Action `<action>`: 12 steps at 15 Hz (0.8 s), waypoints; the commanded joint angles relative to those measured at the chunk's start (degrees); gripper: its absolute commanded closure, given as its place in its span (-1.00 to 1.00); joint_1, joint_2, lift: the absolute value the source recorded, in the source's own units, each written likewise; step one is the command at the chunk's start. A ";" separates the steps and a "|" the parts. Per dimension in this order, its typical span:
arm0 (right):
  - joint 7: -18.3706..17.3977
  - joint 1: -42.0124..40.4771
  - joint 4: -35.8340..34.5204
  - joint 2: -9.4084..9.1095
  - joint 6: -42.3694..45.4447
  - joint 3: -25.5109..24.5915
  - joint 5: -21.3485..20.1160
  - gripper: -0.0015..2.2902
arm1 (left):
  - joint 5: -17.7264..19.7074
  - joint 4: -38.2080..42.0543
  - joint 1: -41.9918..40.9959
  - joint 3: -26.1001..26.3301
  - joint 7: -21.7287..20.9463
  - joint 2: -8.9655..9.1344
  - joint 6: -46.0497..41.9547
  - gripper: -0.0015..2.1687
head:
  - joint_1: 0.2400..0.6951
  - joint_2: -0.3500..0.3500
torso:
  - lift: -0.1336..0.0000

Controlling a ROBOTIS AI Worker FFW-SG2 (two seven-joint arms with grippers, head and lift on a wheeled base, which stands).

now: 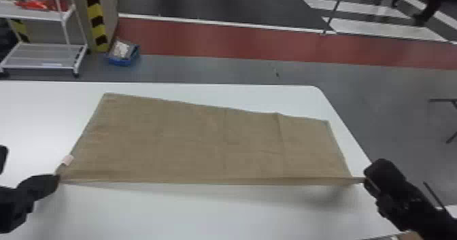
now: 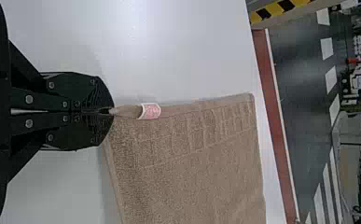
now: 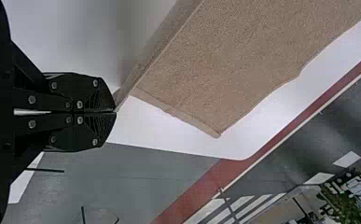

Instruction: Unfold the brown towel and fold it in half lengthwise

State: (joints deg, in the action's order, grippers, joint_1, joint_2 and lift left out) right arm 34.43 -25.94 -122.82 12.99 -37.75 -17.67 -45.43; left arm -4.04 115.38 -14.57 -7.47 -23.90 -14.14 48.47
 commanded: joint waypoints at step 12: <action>0.90 4.58 5.23 4.59 0.70 3.79 -0.45 0.47 | 0.61 8.72 -10.39 -4.22 -1.24 0.08 7.74 0.32 | 1.00 -0.56 | -0.84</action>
State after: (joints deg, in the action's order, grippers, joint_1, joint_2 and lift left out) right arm 35.26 -20.89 -117.21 17.21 -37.05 -13.73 -46.08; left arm -3.63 123.30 -23.86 -11.21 -25.04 -14.06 55.57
